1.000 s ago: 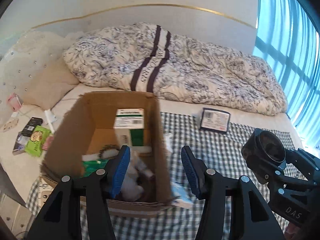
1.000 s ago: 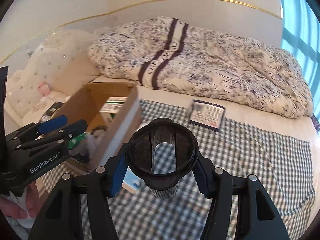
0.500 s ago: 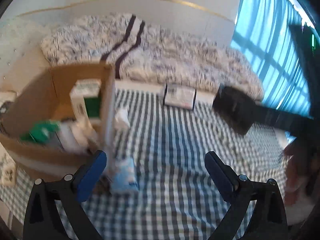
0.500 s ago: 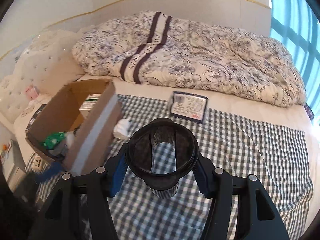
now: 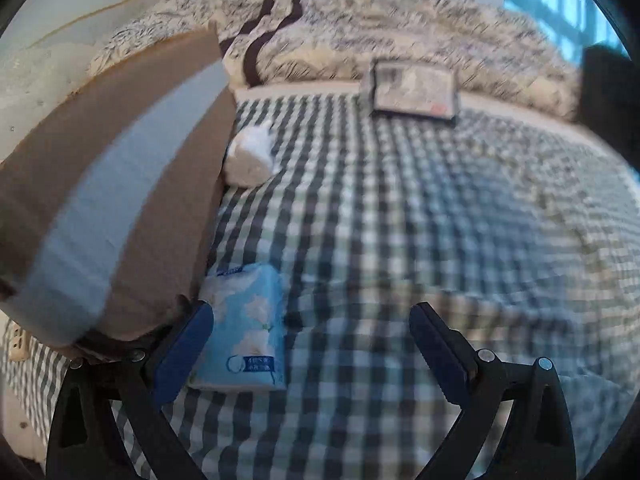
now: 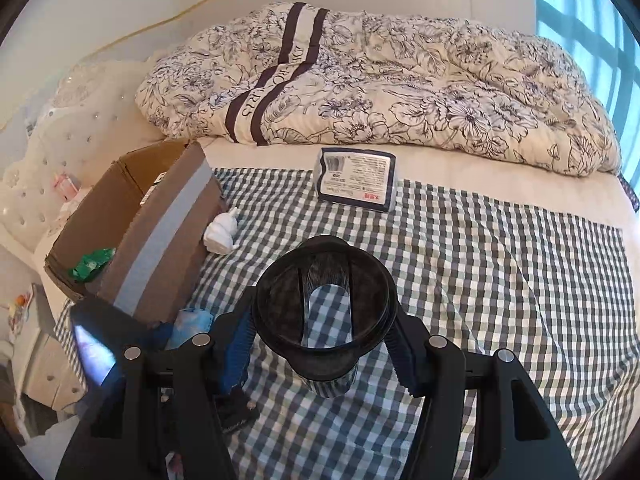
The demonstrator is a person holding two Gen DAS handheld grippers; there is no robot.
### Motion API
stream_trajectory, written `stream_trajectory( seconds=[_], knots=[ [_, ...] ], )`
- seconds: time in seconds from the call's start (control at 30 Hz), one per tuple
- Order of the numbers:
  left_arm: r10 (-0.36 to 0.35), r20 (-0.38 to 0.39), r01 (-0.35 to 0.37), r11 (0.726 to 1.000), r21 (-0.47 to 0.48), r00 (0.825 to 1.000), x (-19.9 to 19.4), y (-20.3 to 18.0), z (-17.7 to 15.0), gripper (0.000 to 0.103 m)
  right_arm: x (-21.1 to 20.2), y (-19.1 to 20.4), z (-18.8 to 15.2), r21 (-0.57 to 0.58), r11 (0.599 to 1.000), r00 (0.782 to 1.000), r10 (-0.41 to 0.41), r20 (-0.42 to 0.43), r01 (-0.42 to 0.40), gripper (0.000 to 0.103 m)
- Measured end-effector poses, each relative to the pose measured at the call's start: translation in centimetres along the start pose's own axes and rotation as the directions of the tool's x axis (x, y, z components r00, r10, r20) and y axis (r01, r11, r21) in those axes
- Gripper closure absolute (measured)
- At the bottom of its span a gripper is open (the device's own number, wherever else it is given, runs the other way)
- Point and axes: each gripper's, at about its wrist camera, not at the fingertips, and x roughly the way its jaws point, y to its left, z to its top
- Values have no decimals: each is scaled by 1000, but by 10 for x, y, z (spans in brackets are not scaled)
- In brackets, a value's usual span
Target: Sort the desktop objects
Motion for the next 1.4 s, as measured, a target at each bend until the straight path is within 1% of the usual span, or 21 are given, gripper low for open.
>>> stream_trajectory(
  seconds=[0.17,0.23,0.4,0.43,0.47,0.53,0.57,0.6,0.7,0.77,0.83,0.87,0.9,0.93,0.97,1.03,1.1,1.23,1.33,1.4],
  knots=[
    [70,-5,-70,997,36,998,17,-10,-3,0,7,-10,-6,15,1000,999,22,-23,-21,44],
    [77,-12,-76,997,28,997,20,-10,-4,0,10,-13,-8,21,999,999,29,-30,-28,44],
    [84,-55,-84,996,11,995,19,-7,-3,0,12,-18,-12,34,998,998,46,-38,-45,44],
    [90,-69,-91,996,-3,994,17,-6,-5,0,11,-19,-12,35,998,998,49,-38,-48,44],
    [112,-79,-115,993,-33,991,15,-5,-7,0,11,-20,-12,36,998,998,52,-35,-51,44],
    [165,-84,-174,978,-116,983,11,2,-12,0,12,-21,-13,38,998,998,57,-33,-56,44],
    [169,-77,-180,970,-163,983,10,5,-15,0,12,-22,-13,41,998,998,57,-35,-56,44],
    [167,-67,-177,966,-187,984,9,7,-17,0,14,-22,-14,43,997,998,59,-38,-57,44],
    [169,-66,-178,967,-181,983,15,5,-14,0,16,-21,-17,39,997,997,66,-47,-64,44],
    [147,-74,-159,964,-214,986,19,10,-10,0,17,-20,-20,38,997,996,70,-55,-68,44],
    [114,-80,-130,960,-250,990,22,16,-6,6,18,-21,-22,41,997,995,74,-64,-72,44],
    [98,-76,-115,958,-262,992,21,19,-5,17,17,-21,-23,41,997,995,74,-64,-71,44],
    [88,-72,-104,958,-268,994,19,20,-4,35,17,-22,-24,42,997,995,73,-64,-70,44],
    [76,-69,-92,958,-270,995,17,19,-4,48,16,-23,-23,43,997,996,70,-61,-67,44],
    [51,-74,-69,962,-264,996,17,17,-4,76,15,-24,-23,44,997,996,67,-59,-64,44],
    [32,-84,-52,968,-247,996,16,12,-3,79,13,-25,-22,46,997,997,64,-53,-62,44],
    [7,-79,-26,968,-248,997,13,12,-5,81,13,-24,-21,46,997,996,68,-49,-66,44],
    [-53,-62,33,957,-287,997,2,16,-11,82,13,-20,-23,36,996,995,79,-54,-77,44],
    [-99,-23,88,950,-298,995,-14,17,-12,82,13,-19,-24,40,996,995,82,-55,-80,44],
    [-104,4,101,954,-283,995,-25,14,-8,82,12,-19,-24,38,996,996,79,-52,-77,44]
  ],
)
